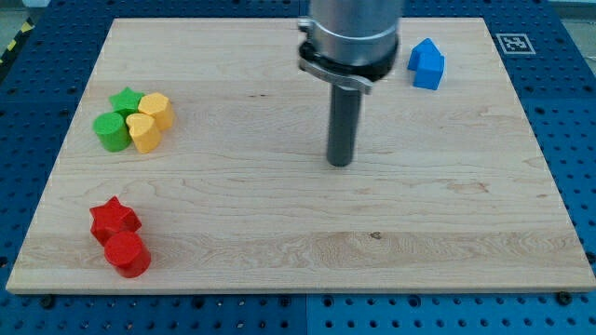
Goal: Push the blue cube left a bit
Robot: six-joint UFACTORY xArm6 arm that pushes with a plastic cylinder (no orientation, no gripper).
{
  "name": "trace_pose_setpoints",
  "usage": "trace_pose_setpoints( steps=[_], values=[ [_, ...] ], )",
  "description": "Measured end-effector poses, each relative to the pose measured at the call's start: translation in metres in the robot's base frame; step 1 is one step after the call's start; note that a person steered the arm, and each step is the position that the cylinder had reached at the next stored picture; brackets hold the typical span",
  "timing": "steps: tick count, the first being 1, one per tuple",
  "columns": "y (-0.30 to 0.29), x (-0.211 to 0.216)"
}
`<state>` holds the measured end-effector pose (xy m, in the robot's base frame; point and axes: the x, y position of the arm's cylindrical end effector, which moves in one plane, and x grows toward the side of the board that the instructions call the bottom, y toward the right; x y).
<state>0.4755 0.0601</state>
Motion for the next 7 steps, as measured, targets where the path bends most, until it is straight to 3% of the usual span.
trace_pose_setpoints(
  steps=[2, 7],
  values=[
    [0.074, 0.015],
    [0.090, 0.015]
  ],
)
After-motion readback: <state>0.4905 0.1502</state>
